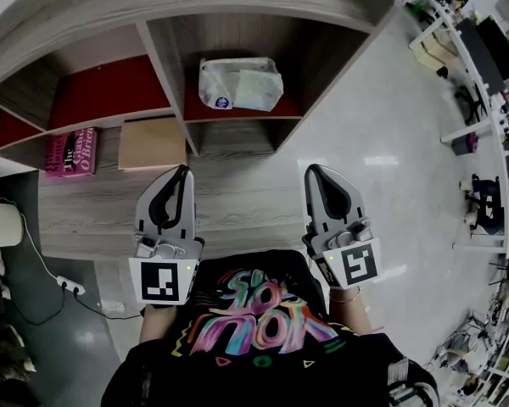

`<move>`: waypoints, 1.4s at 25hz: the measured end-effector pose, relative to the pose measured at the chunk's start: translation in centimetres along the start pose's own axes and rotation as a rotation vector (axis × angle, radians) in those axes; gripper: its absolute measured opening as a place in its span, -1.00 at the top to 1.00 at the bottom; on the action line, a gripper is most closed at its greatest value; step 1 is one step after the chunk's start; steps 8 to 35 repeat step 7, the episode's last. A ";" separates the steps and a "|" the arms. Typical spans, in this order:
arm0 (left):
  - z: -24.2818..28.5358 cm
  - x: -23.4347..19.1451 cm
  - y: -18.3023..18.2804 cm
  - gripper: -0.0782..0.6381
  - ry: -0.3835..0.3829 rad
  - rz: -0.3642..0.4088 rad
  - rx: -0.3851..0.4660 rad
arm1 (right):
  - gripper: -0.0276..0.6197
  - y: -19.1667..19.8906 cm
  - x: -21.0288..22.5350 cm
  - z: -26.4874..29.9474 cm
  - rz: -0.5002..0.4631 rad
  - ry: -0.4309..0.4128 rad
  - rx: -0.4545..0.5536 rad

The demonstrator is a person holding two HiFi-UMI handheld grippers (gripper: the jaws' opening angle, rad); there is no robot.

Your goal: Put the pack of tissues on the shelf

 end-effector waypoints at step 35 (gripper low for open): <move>0.0 -0.4 0.6 0.70 0.004 -0.006 0.000 | 0.87 0.4 -0.4 0.2 -0.019 -0.007 0.009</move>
Point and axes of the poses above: the fingertips, and each gripper's own axes: z forward along the fingers, x to its right, y out of its underside, the point moved 8 cm from there along -z, backward along the fingers, and after that the axes turned 15 degrees about y, right-handed, at the moved point
